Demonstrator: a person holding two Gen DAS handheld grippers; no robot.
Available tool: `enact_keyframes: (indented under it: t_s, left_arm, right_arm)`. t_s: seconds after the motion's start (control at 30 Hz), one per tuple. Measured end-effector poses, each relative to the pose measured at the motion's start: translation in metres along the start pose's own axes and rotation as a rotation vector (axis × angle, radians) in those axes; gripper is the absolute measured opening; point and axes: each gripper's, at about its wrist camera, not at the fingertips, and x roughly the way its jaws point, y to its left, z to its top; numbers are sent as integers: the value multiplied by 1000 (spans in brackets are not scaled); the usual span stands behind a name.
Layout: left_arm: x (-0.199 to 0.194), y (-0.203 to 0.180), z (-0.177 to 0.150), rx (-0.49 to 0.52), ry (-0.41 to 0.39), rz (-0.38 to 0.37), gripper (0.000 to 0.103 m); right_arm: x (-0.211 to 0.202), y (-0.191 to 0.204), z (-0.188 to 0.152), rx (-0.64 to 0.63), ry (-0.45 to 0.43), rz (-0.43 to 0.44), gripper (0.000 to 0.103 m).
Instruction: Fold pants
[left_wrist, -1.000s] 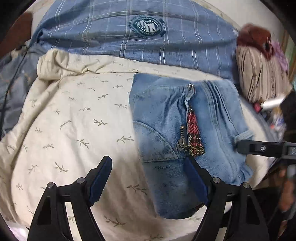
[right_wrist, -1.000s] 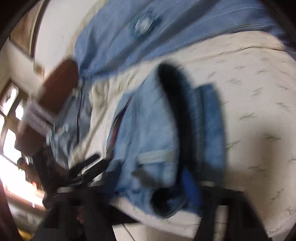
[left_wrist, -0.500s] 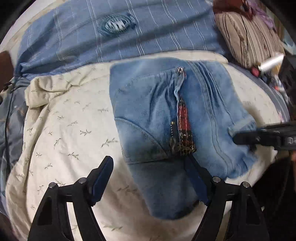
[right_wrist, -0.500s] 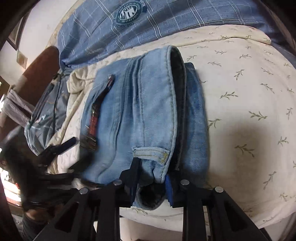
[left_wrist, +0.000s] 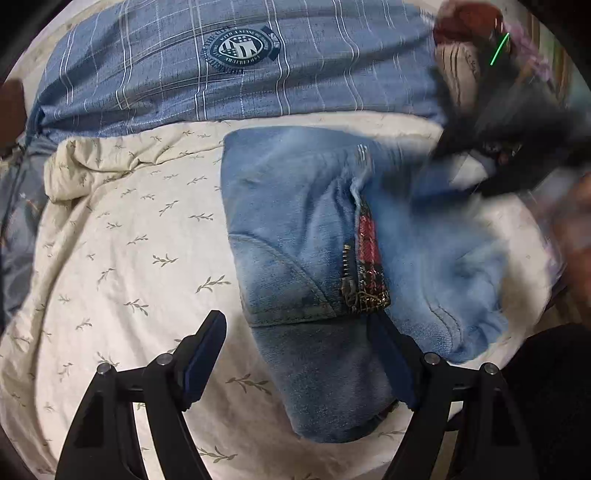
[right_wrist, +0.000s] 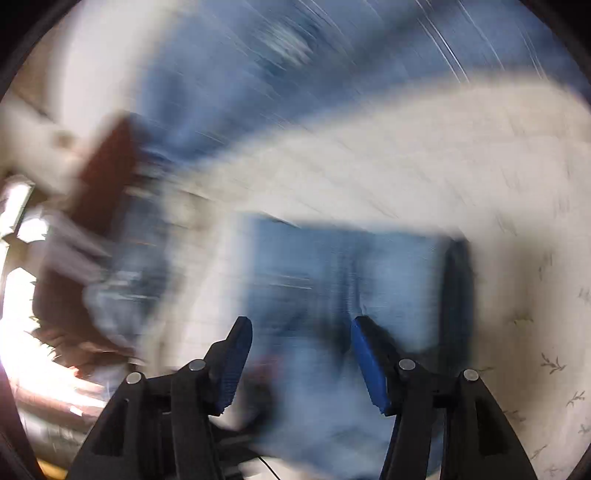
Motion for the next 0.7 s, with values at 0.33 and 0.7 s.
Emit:
enact_keyframes:
  t_s: [0.33, 0.7]
  left_arm:
    - [20, 109, 44, -496, -21, -342, 80]
    - [70, 76, 100, -411, 72, -364, 27]
  right_arm:
    - [10, -14, 1, 26, -4, 23, 37]
    - [7, -23, -5, -7, -2, 90, 37]
